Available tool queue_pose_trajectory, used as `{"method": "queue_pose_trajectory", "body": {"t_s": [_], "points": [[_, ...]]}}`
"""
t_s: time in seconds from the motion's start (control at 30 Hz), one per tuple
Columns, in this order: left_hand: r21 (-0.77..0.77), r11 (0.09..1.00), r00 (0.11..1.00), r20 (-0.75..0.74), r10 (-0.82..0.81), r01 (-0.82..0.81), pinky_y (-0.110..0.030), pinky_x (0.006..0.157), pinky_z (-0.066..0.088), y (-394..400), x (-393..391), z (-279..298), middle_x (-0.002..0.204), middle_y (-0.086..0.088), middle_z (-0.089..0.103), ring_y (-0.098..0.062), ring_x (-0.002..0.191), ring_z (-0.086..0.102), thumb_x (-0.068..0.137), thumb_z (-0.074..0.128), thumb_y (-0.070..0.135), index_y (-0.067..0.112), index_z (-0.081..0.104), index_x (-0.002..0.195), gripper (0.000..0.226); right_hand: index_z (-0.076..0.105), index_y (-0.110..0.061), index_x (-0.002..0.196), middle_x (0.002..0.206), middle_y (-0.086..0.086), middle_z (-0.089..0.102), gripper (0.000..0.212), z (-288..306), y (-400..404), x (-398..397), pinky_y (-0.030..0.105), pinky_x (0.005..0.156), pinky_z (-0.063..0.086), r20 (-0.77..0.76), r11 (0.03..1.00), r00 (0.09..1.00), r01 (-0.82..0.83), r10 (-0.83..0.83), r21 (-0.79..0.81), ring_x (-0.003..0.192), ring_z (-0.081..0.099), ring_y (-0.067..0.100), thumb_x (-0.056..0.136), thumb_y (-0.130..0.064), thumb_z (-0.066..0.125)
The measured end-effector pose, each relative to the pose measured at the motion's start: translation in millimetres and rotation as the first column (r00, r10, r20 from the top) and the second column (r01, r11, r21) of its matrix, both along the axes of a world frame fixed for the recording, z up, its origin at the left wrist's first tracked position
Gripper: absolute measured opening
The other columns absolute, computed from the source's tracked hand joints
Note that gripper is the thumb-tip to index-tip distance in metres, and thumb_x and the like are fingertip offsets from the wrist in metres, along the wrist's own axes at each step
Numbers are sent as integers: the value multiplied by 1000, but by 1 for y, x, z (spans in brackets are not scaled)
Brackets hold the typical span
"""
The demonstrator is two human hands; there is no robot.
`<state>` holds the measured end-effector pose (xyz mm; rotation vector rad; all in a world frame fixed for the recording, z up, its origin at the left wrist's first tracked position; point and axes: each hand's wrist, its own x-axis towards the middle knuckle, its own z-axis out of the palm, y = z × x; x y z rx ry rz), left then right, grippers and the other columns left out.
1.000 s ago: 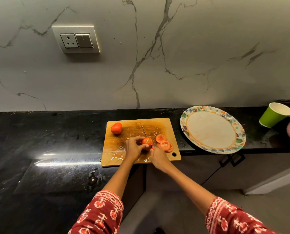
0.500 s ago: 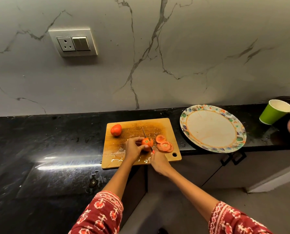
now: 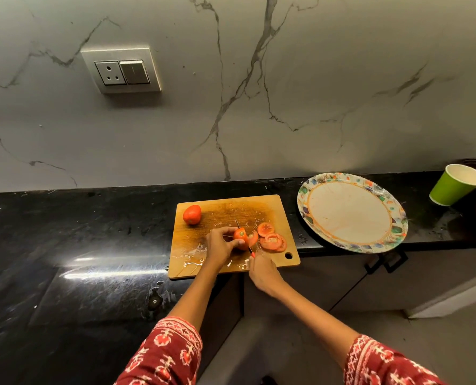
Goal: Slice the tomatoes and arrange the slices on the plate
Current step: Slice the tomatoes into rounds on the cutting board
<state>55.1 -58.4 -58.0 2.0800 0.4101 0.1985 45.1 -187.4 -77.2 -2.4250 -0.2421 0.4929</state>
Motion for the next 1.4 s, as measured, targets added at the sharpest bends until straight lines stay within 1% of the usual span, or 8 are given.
{"method": "queue_pose_trajectory", "body": {"t_s": [0.17, 0.37, 0.67, 0.83, 0.93, 1.03, 1.27, 1.4], "points": [[11, 1000, 1000, 10, 1, -1, -19, 80, 39, -4, 0, 2, 111, -10, 66, -19, 104, 57, 71, 76, 9, 3, 67, 105, 36, 56, -2, 112, 119, 20, 59, 31, 10, 10, 10, 36, 87, 45, -23, 999, 1000, 14, -15, -34, 110, 56, 35, 100, -19, 33], [4, 1000, 1000, -3, 3, -3, -26, 86, 45, 1, 4, 1, 111, -11, 65, -22, 105, 58, 71, 76, 8, 4, 67, 105, 36, 53, -4, 113, 121, 18, 57, 28, 0, -13, -12, 39, 90, 43, -71, 990, 997, -1, -9, -144, 115, 52, 37, 98, -16, 33], [8, 1000, 1000, -1, -5, 5, -26, 85, 47, 2, -2, -1, 113, -11, 64, -21, 104, 59, 71, 76, 6, 2, 65, 108, 39, 46, -8, 115, 114, 13, 62, 25, -4, -28, -23, 39, 83, 47, 116, 953, 988, -63, 102, -296, 106, 61, 31, 102, -19, 28], [26, 999, 1000, -2, -26, 26, -31, 89, 48, -2, -4, 1, 113, -10, 64, -21, 106, 58, 69, 78, 7, 3, 65, 109, 42, 50, -5, 116, 119, 17, 59, 26, 5, -20, -17, 39, 88, 45, 11, 970, 1000, -25, 29, -242, 113, 55, 35, 99, -16, 33], [64, 997, 999, 16, -51, 50, -27, 86, 46, -6, -3, 3, 111, -8, 64, -20, 105, 57, 69, 78, 7, 2, 66, 108, 41, 54, -5, 116, 125, 18, 57, 29, 14, -9, -3, 39, 92, 44, -63, 986, 998, -14, 4, -168, 117, 52, 36, 95, -14, 38], [72, 997, 999, 5, -38, 38, -29, 87, 48, -3, 0, 2, 111, -11, 65, -22, 106, 59, 72, 75, 8, 2, 66, 108, 37, 51, -6, 120, 127, 17, 55, 29, 11, -9, -6, 39, 94, 42, -35, 984, 999, -17, 11, -178, 119, 50, 35, 97, -14, 35], [63, 997, 999, -42, -30, 32, -26, 87, 45, 2, 2, 2, 119, -14, 61, -24, 110, 57, 79, 69, 6, 1, 62, 114, 37, 45, -7, 117, 116, 13, 62, 24, -1, -34, -33, 38, 84, 47, 161, 908, 976, -68, 147, -414, 109, 60, 29, 101, -13, 29], [69, 996, 998, -42, -52, 55, -23, 84, 43, -2, -2, 3, 121, -12, 60, -22, 109, 56, 79, 69, 4, 2, 60, 118, 40, 49, -6, 115, 117, 14, 61, 25, 6, -28, -27, 38, 86, 46, 59, 953, 998, -14, 34, -301, 111, 58, 32, 100, -16, 30]]}}
